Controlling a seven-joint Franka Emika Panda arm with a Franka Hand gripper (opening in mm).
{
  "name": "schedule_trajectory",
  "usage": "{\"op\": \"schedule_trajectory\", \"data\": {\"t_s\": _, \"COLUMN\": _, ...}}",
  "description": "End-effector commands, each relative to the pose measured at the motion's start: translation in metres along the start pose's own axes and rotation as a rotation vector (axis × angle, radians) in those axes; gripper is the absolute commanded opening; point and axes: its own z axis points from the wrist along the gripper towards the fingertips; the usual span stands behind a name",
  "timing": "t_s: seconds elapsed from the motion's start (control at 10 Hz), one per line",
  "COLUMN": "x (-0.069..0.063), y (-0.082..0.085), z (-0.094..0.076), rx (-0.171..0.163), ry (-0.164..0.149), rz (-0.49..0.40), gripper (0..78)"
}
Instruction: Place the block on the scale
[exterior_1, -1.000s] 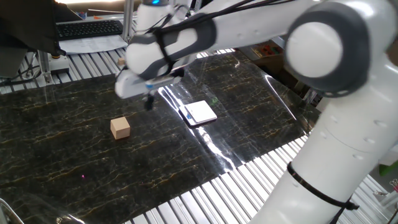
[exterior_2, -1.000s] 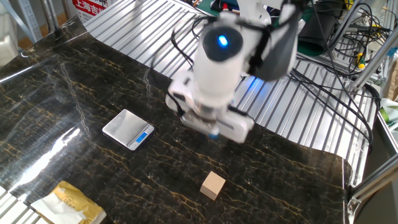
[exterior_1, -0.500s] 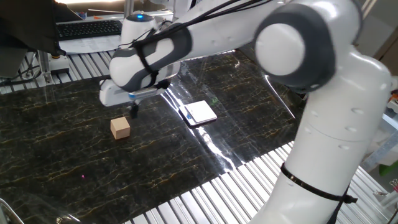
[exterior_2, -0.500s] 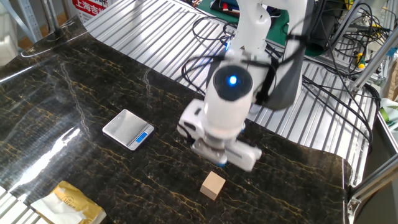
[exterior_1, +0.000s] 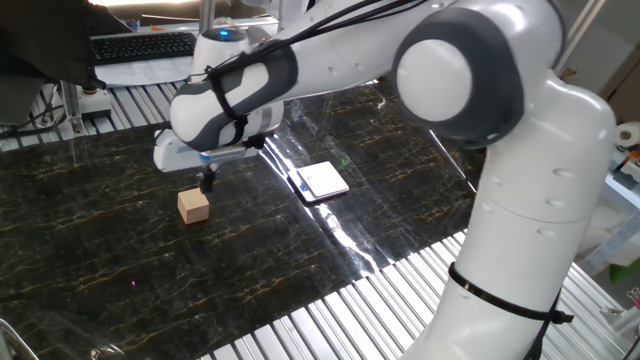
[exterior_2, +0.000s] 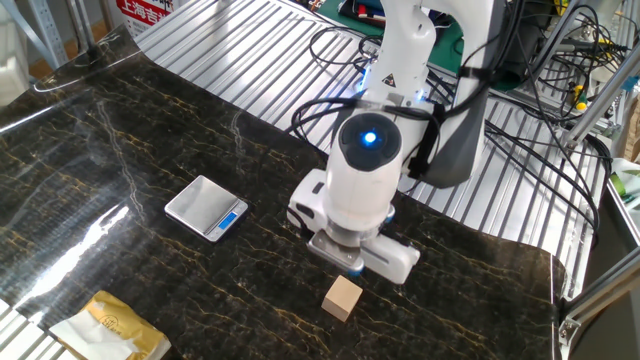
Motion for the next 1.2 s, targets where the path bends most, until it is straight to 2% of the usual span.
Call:
{"op": "schedule_trajectory", "data": {"t_s": 0.1, "x": -0.005, "y": 0.004, "z": 0.003, "rx": -0.007, "ry": -0.013, "rz": 0.008, "gripper": 0.0}}
{"op": "schedule_trajectory", "data": {"t_s": 0.5, "x": -0.008, "y": 0.012, "z": 0.009, "rx": 0.027, "ry": -0.019, "rz": 0.005, "gripper": 0.0}}
{"op": "schedule_trajectory", "data": {"t_s": 0.7, "x": -0.008, "y": 0.014, "z": 0.01, "rx": 0.03, "ry": -0.018, "rz": -0.001, "gripper": 0.0}}
{"op": "schedule_trajectory", "data": {"t_s": 0.8, "x": -0.009, "y": 0.019, "z": 0.014, "rx": 0.05, "ry": -0.017, "rz": -0.004, "gripper": 0.0}}
{"op": "schedule_trajectory", "data": {"t_s": 1.2, "x": -0.014, "y": 0.025, "z": 0.023, "rx": 0.05, "ry": -0.018, "rz": 0.001, "gripper": 0.0}}
